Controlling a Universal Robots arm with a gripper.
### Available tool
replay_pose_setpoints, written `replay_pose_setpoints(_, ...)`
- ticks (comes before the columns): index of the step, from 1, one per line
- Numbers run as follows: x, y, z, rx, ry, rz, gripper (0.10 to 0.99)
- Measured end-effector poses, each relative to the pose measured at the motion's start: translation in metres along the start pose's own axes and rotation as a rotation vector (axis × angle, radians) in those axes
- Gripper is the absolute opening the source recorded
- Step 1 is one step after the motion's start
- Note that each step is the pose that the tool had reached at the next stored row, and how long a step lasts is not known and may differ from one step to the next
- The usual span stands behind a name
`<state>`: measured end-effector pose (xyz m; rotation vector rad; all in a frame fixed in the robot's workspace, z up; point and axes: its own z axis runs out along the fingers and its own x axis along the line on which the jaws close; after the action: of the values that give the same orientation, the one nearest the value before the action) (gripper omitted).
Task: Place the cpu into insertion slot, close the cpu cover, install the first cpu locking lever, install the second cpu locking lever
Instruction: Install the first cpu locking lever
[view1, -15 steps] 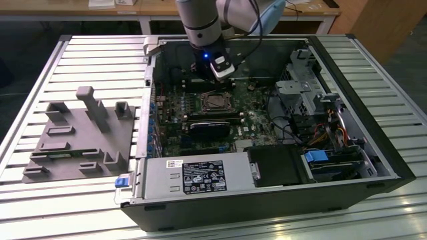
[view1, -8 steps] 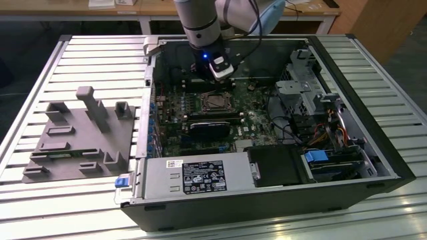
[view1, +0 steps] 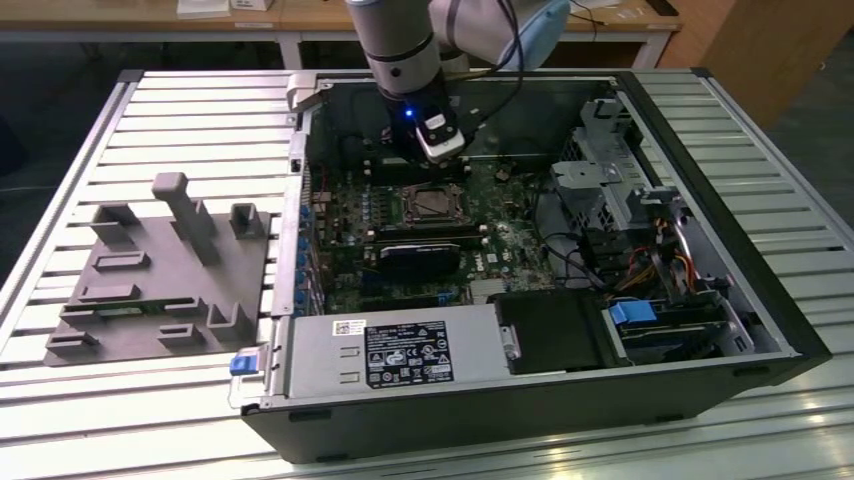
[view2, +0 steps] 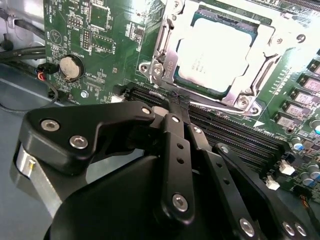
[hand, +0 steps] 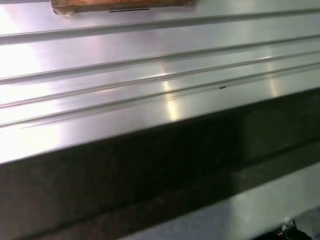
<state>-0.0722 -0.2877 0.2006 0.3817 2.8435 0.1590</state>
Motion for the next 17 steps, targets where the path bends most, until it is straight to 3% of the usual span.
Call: replay_pose_setpoints(17,0.0011,0.0013,0.0049,0.016,-0.0125,0.048,0.102)
